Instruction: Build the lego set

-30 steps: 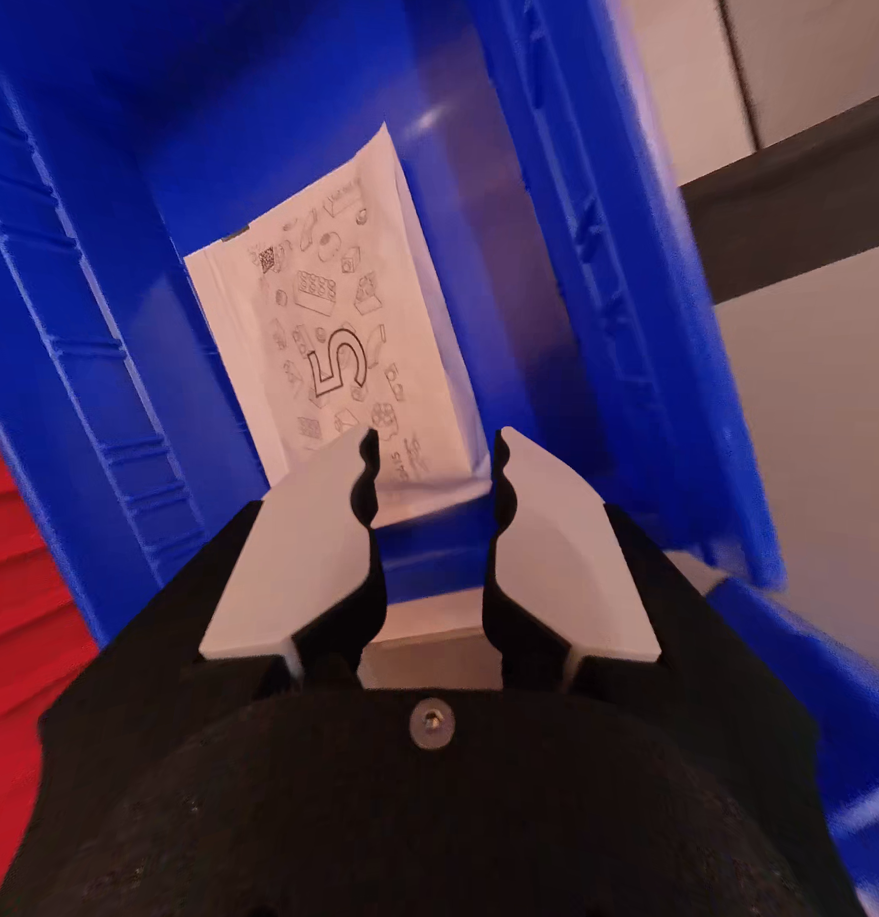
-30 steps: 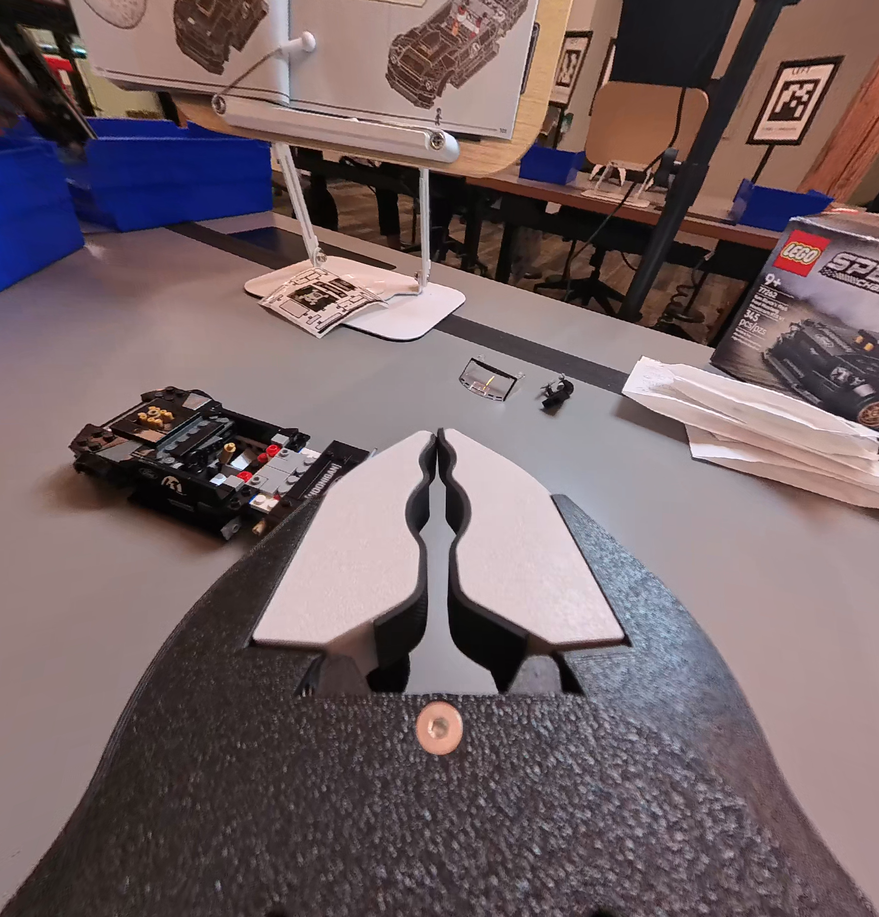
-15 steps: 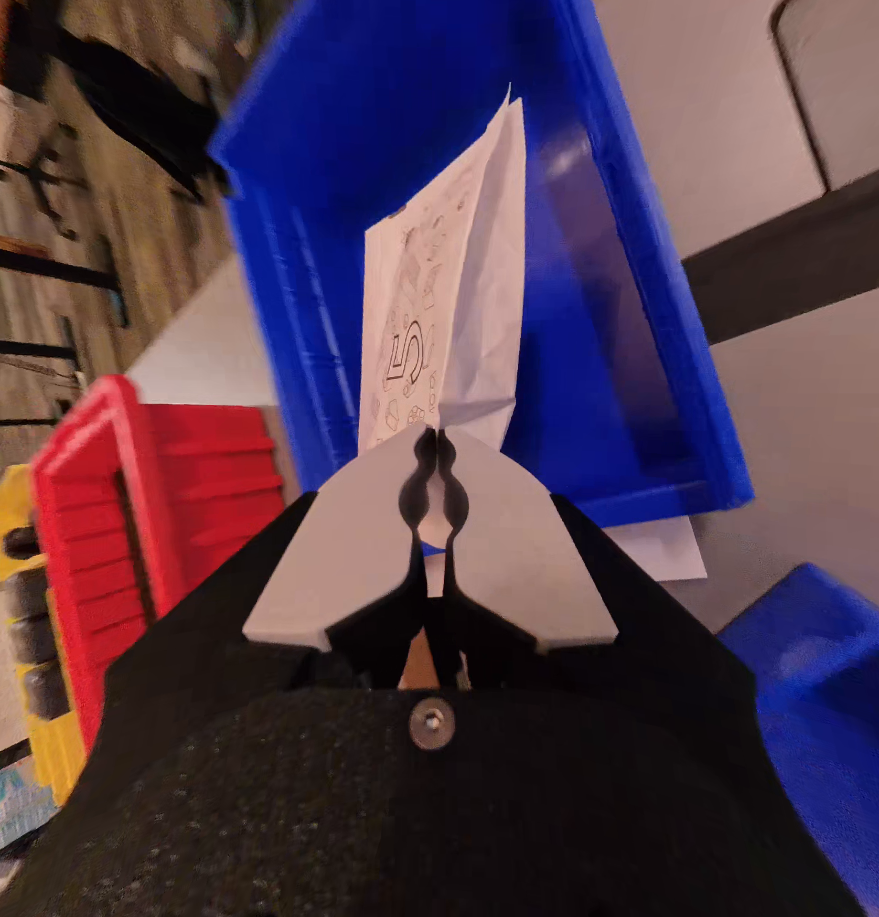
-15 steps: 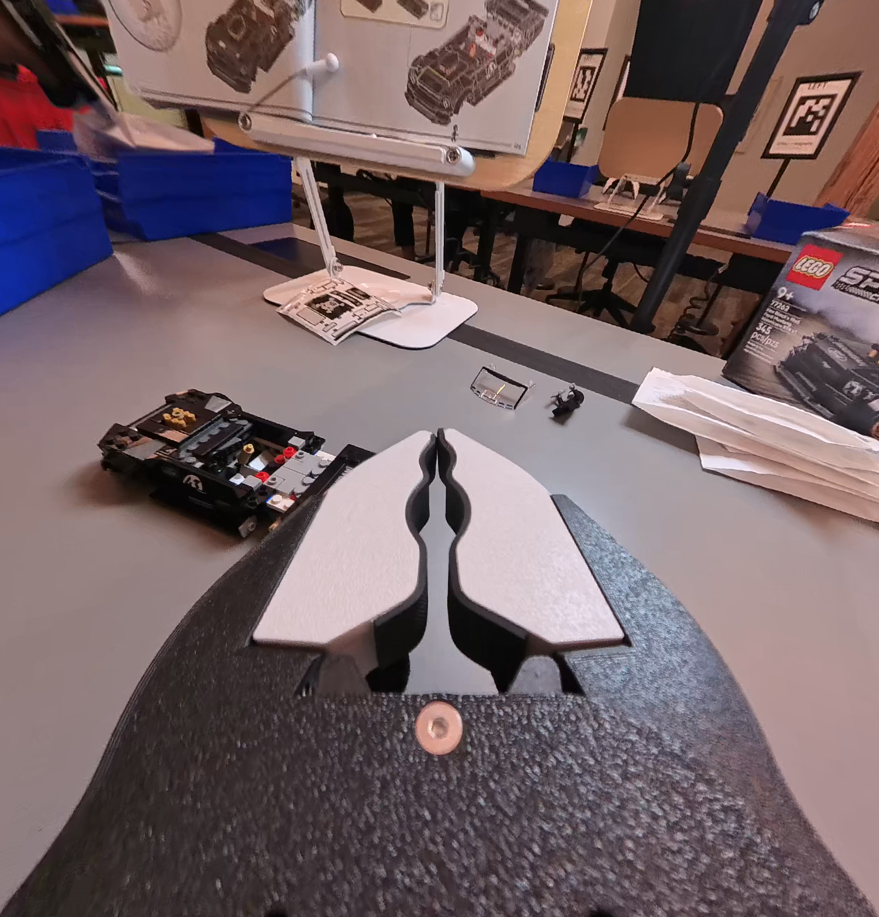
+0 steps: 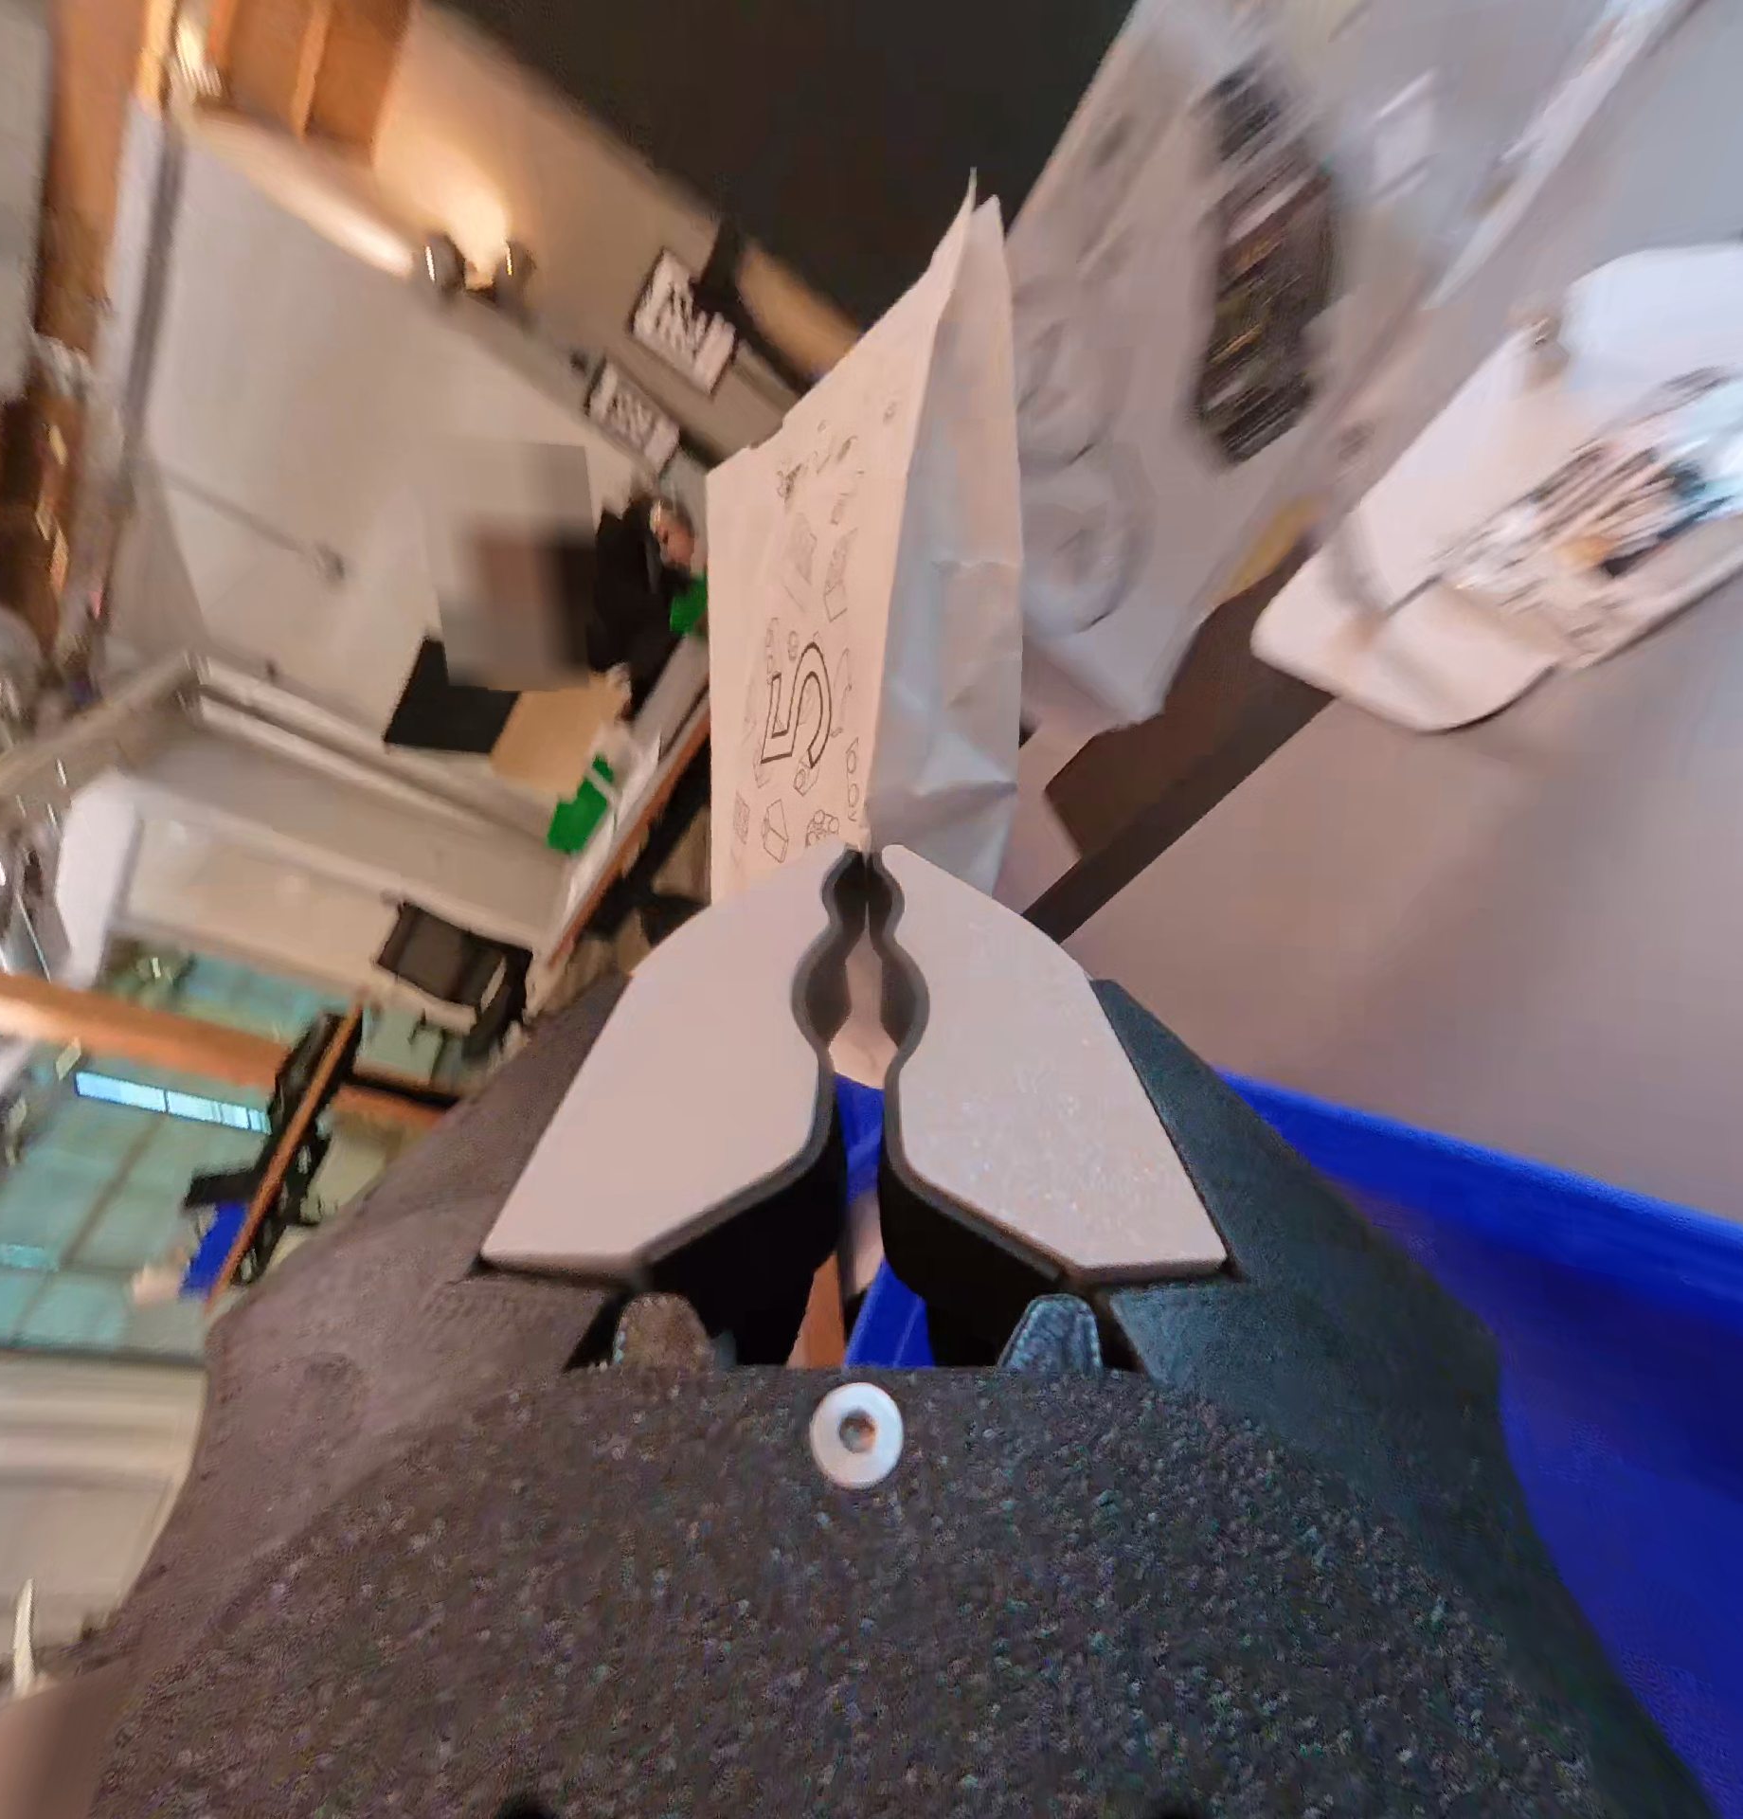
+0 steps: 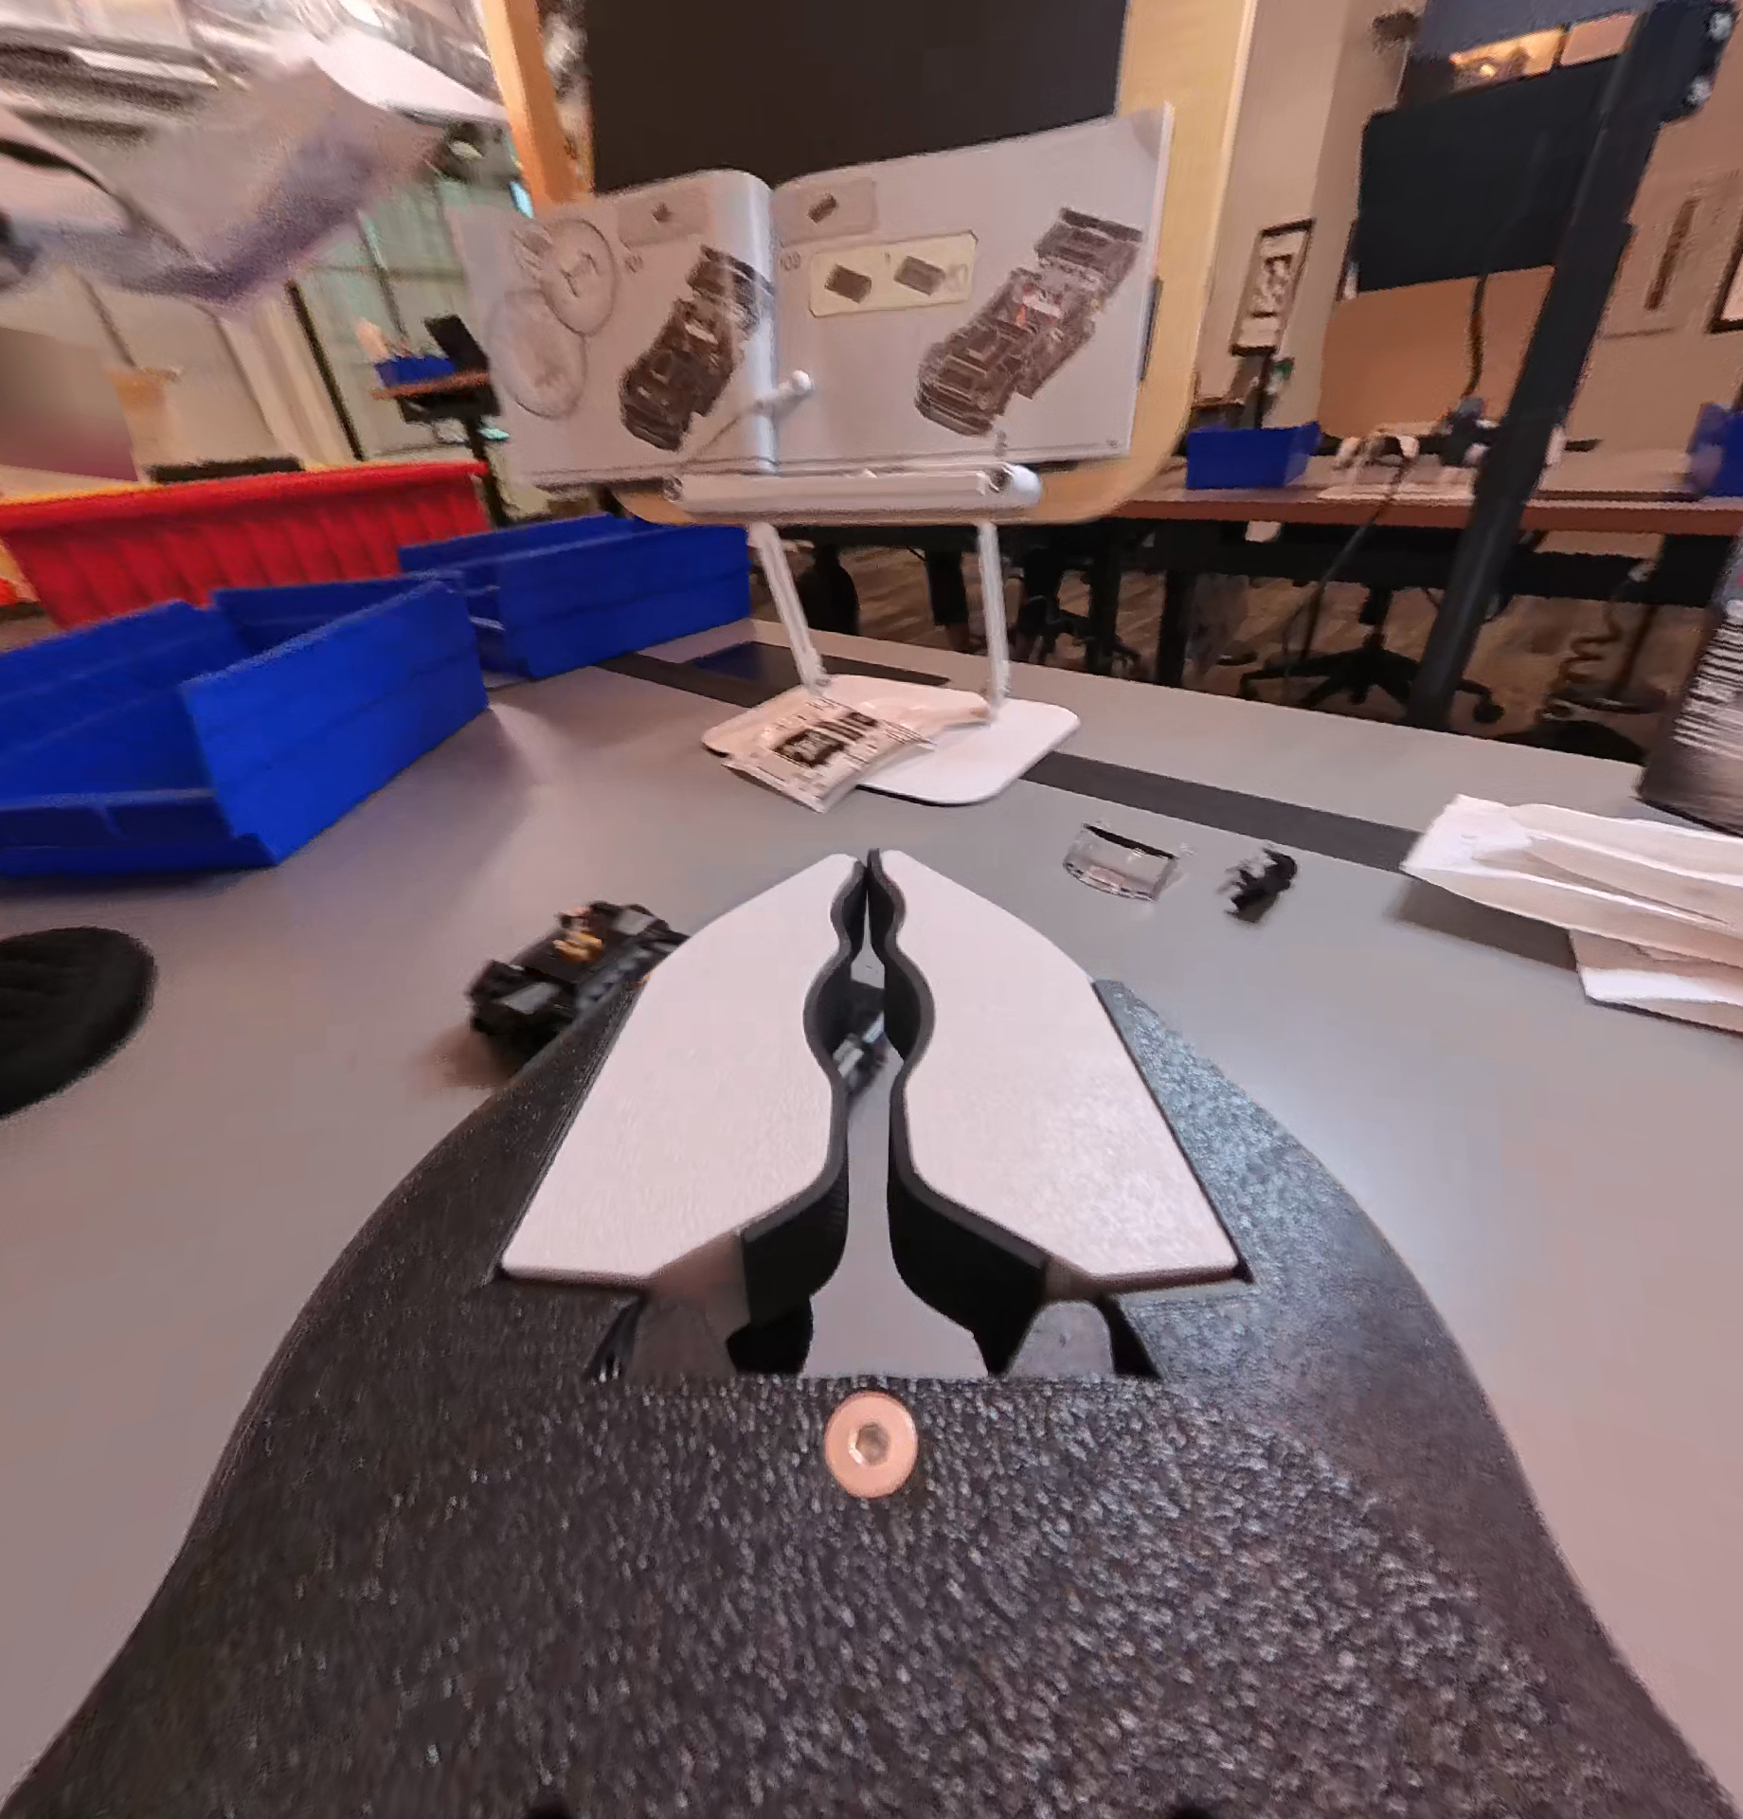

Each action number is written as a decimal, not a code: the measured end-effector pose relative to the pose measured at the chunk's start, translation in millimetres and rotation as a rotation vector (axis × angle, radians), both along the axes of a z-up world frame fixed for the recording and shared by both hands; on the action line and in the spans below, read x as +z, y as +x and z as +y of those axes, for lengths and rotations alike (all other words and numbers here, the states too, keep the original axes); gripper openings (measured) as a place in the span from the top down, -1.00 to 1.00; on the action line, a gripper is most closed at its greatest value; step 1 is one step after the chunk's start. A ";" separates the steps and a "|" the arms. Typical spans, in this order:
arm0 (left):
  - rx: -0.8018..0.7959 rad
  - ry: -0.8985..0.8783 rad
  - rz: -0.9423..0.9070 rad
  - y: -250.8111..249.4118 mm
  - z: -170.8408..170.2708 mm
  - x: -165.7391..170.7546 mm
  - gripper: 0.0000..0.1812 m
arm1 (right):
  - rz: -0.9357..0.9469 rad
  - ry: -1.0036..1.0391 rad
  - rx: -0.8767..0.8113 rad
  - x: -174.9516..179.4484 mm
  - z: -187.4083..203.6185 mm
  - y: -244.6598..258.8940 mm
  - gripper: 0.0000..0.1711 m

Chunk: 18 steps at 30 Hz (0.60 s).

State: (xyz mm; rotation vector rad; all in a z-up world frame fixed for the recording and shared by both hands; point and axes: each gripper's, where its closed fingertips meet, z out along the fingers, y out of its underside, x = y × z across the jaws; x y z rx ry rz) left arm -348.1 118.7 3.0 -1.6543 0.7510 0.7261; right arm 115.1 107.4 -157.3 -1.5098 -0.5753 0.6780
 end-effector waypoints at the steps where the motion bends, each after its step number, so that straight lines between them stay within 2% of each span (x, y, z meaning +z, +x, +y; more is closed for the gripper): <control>1: -0.056 0.025 0.018 30.3 -11.1 -6.2 0.99 | 0.010 0.008 0.025 2.5 -4.5 -4.5 1.00; 5: -0.338 0.088 0.055 161.8 -38.2 -46.6 0.99 | 0.080 0.033 0.161 23.4 -19.6 -25.6 0.89; 8: -0.522 0.066 0.070 243.1 -44.8 -92.1 0.99 | 0.140 -0.043 0.376 35.8 -36.0 -48.1 0.59; 10: -0.603 0.050 0.100 279.2 -47.5 -119.0 0.99 | 0.223 -0.110 0.475 47.5 -40.5 -51.5 0.40; 12: -0.665 0.066 0.128 300.6 -51.8 -136.1 0.99 | 0.290 -0.215 0.477 47.4 -27.6 -46.0 0.34; 15: -0.698 0.100 0.187 307.9 -58.8 -150.2 0.99 | 0.288 -0.390 0.457 21.6 -7.8 -43.0 0.26; 18: -0.712 0.167 0.253 305.1 -65.7 -156.6 0.99 | 0.366 -0.496 0.515 10.7 -6.9 -49.2 0.42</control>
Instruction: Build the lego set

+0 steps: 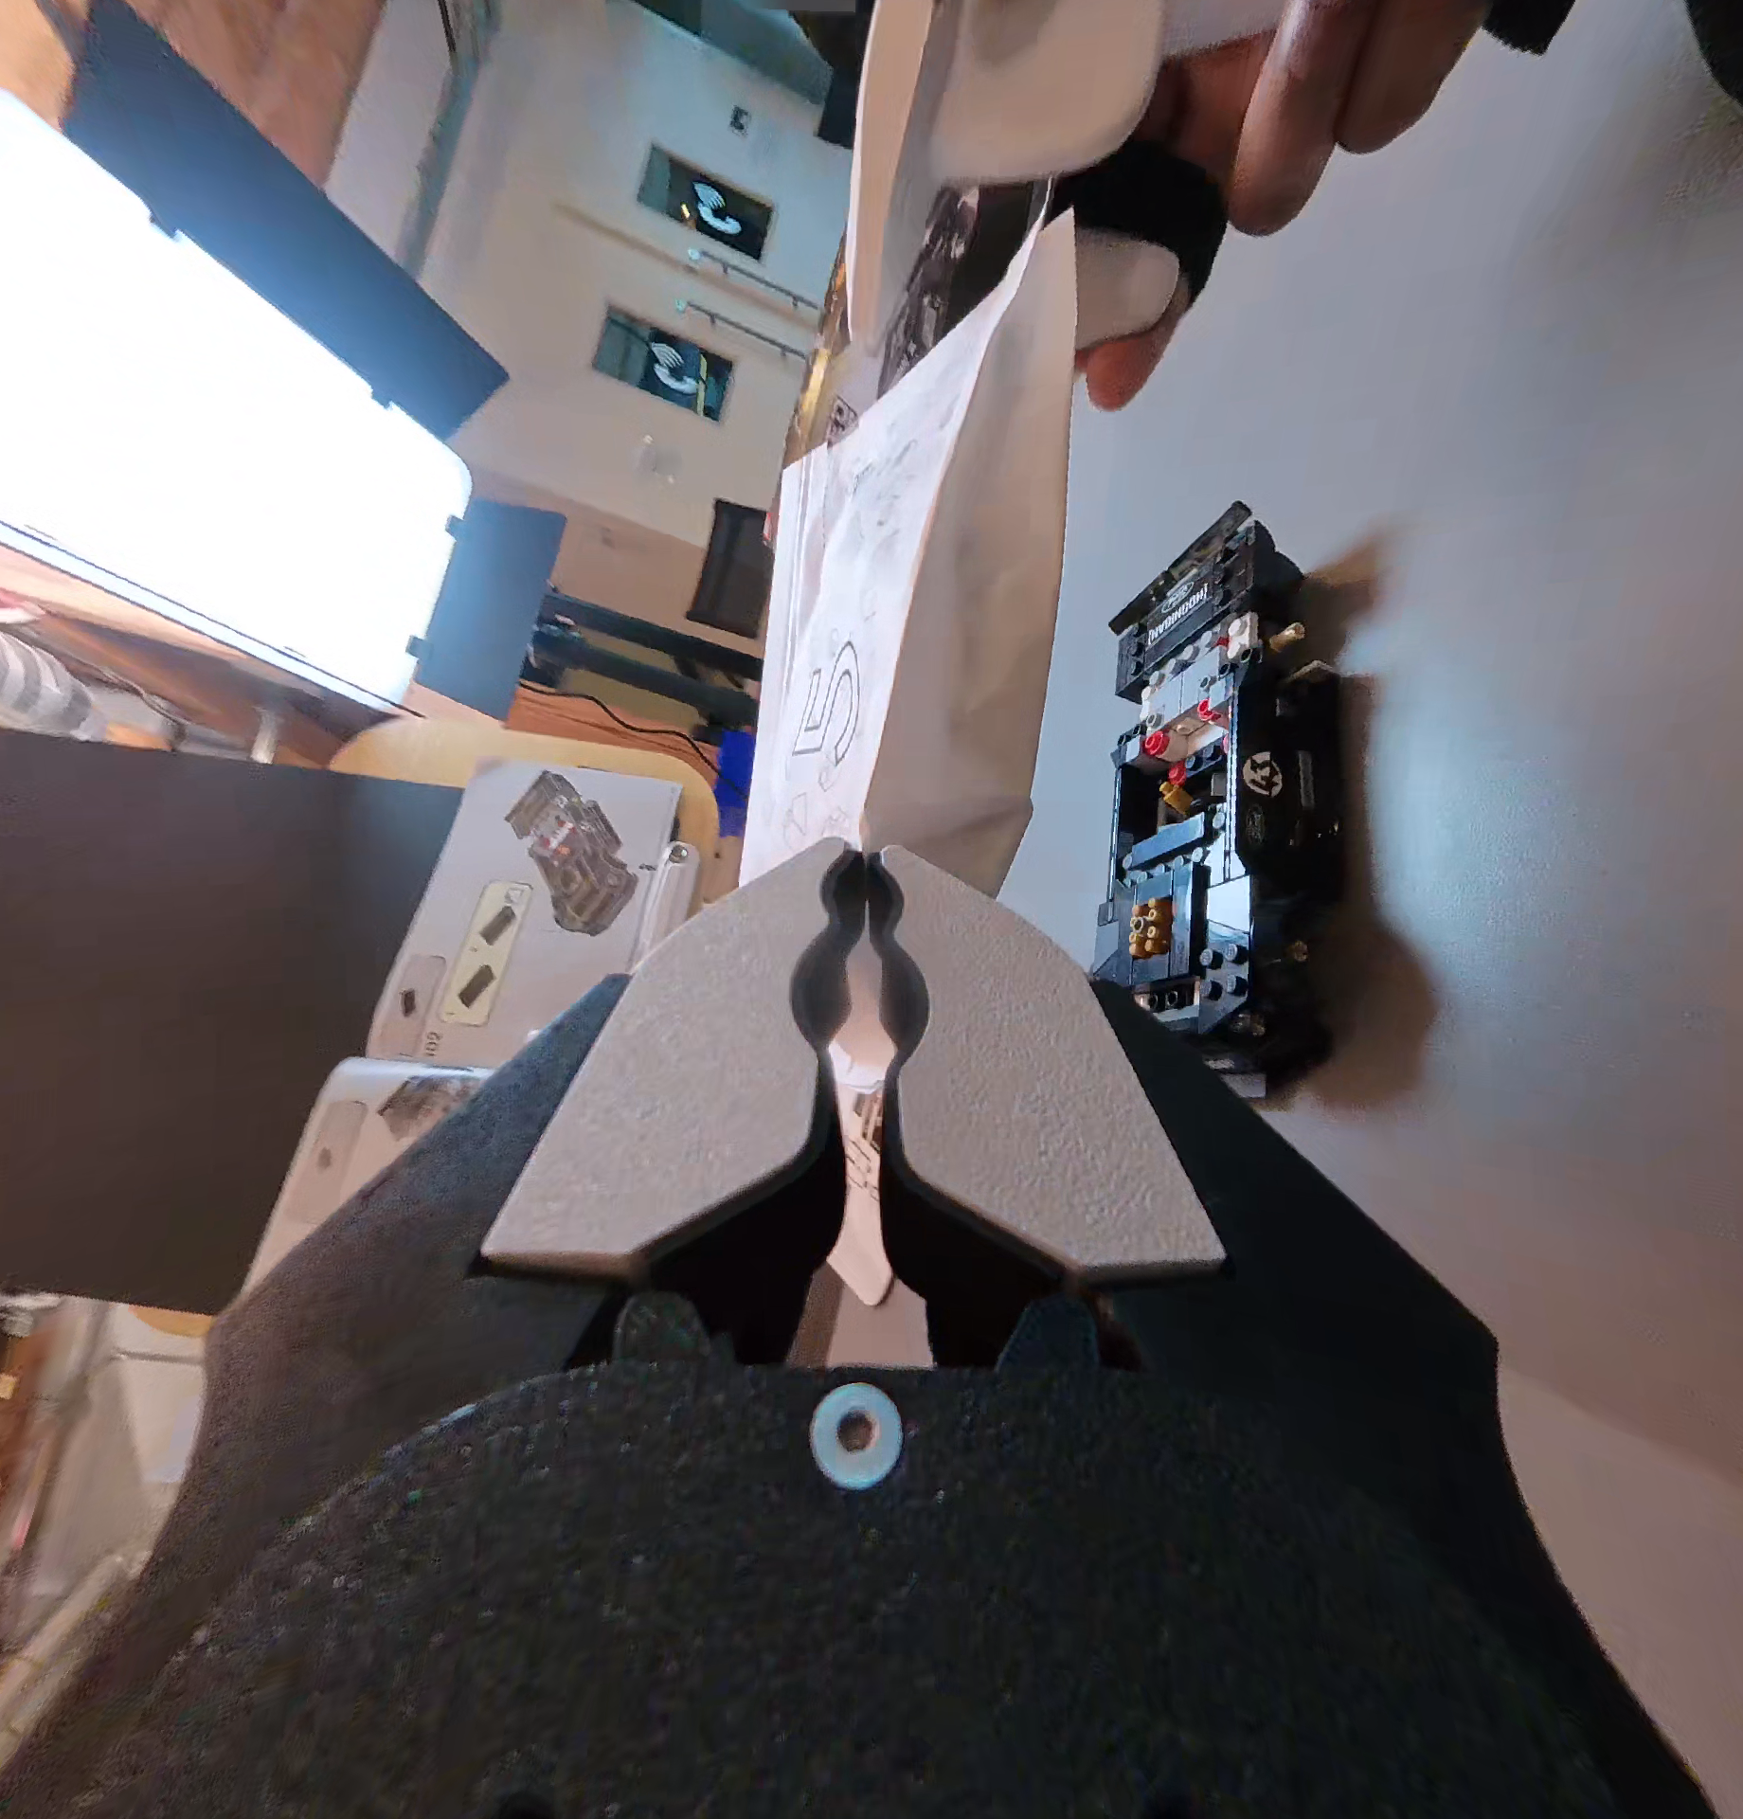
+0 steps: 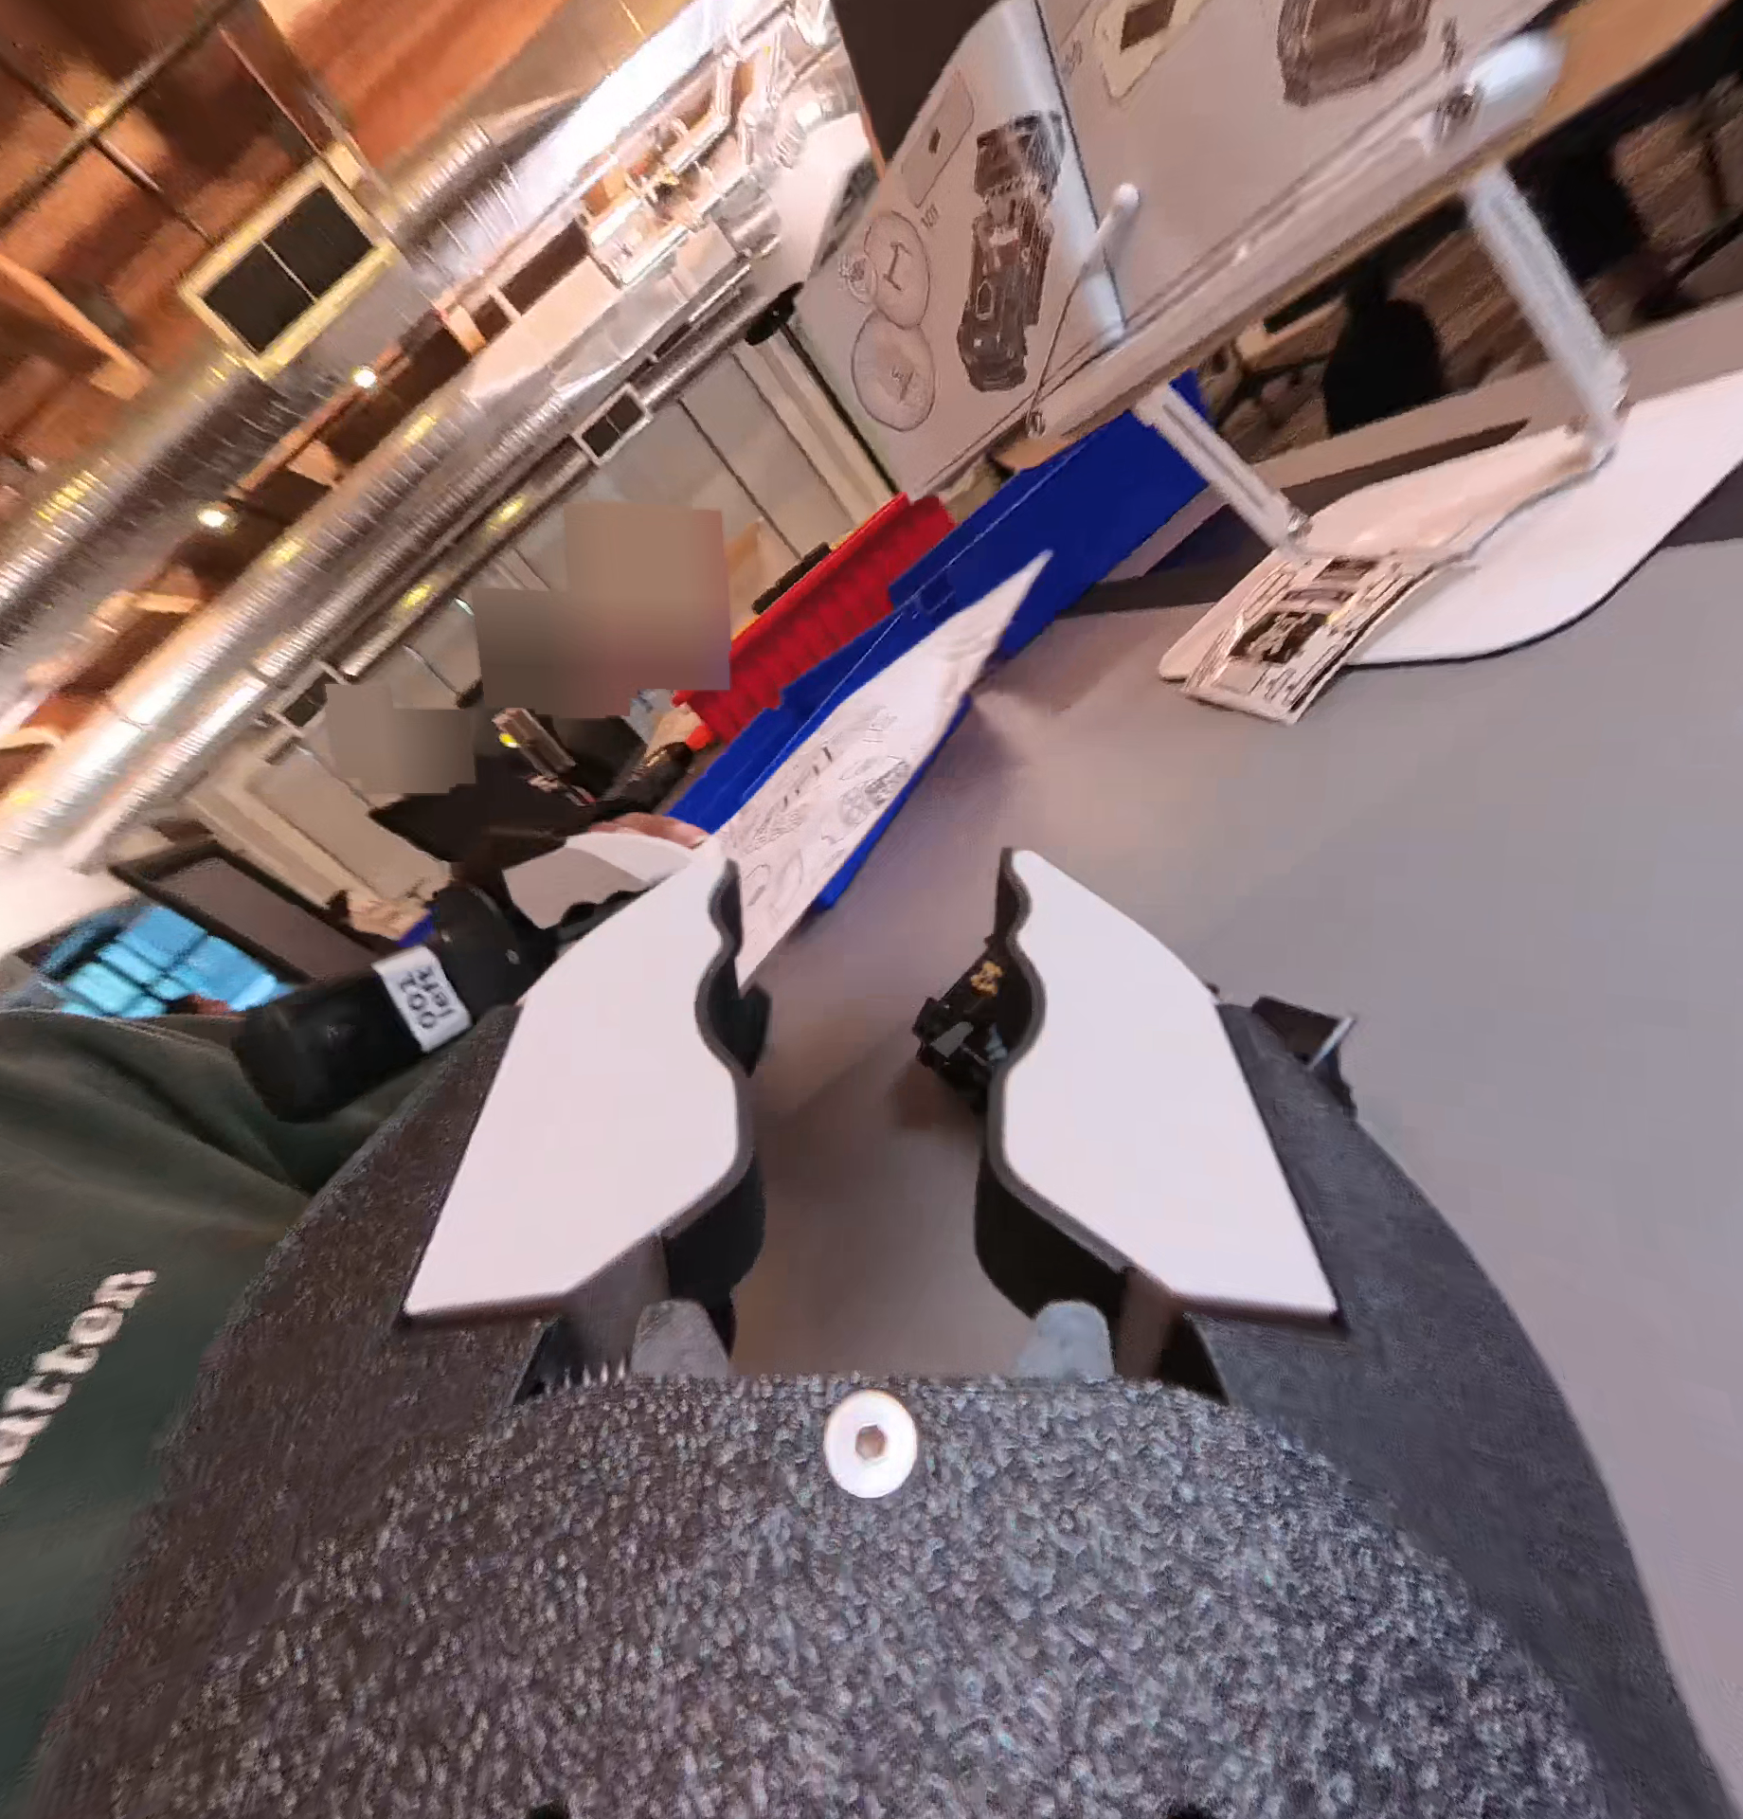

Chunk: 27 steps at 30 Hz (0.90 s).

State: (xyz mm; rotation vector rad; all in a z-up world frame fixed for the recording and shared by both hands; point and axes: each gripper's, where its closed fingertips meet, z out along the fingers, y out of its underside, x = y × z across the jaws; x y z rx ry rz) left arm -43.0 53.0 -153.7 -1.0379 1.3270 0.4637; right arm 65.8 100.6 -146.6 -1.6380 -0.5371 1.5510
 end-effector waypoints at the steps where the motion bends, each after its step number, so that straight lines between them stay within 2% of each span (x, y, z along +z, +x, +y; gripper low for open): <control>1: -0.012 0.025 0.012 0.5 -2.7 -1.4 0.99 | -0.006 -0.031 0.026 -5.1 -0.5 -4.3 0.46; 4: -0.057 0.038 0.047 8.7 -10.3 -7.1 0.99 | 0.003 -0.018 0.095 -6.5 -6.6 -16.8 0.50; 5: -0.066 0.032 0.046 10.9 -11.7 -8.4 1.00 | 0.031 -0.008 0.118 -2.3 -9.4 -19.2 0.57; 7: -0.074 -0.008 0.009 11.4 -12.0 -10.2 0.99 | 0.055 0.019 0.096 1.0 -5.9 -17.7 0.93; 8: -0.094 -0.063 -0.046 11.6 -12.7 -10.6 0.98 | 0.066 0.047 0.096 2.1 -6.7 -15.9 1.00; 9: -0.120 -0.173 -0.122 12.4 -13.9 -13.2 0.95 | 0.072 0.059 0.102 2.4 -9.0 -14.7 1.00; 10: -0.151 -0.292 -0.229 12.9 -15.2 -12.3 0.80 | 0.074 0.072 0.095 2.3 -10.1 -13.1 1.00; 11: -0.202 -0.383 -0.356 13.1 -17.7 -4.0 0.63 | 0.073 0.086 0.085 1.7 -10.6 -11.3 1.00; 13: -0.320 -0.560 -0.579 10.7 -23.1 16.1 0.51 | 0.092 0.096 0.107 3.1 -16.5 -9.1 1.00; 16: -0.468 -0.875 -0.865 2.9 -22.3 30.1 0.47 | 0.135 0.124 0.176 9.4 -31.6 -8.5 1.00; 18: -0.591 -1.090 -1.025 -4.2 -22.9 38.0 0.47 | 0.067 0.193 0.180 4.4 -38.4 -11.5 1.00; 20: -0.624 -1.203 -1.145 -14.9 -12.2 40.3 0.46 | 0.021 0.256 0.198 0.8 -47.0 -14.8 1.00; 23: -0.515 -1.174 -1.086 -22.0 4.9 18.5 0.45 | 0.043 0.260 0.252 3.4 -58.3 -17.8 1.00; 27: -0.463 -1.267 -0.891 -6.6 -4.2 -14.5 0.34 | 0.130 0.291 0.303 17.6 -72.1 -15.6 1.00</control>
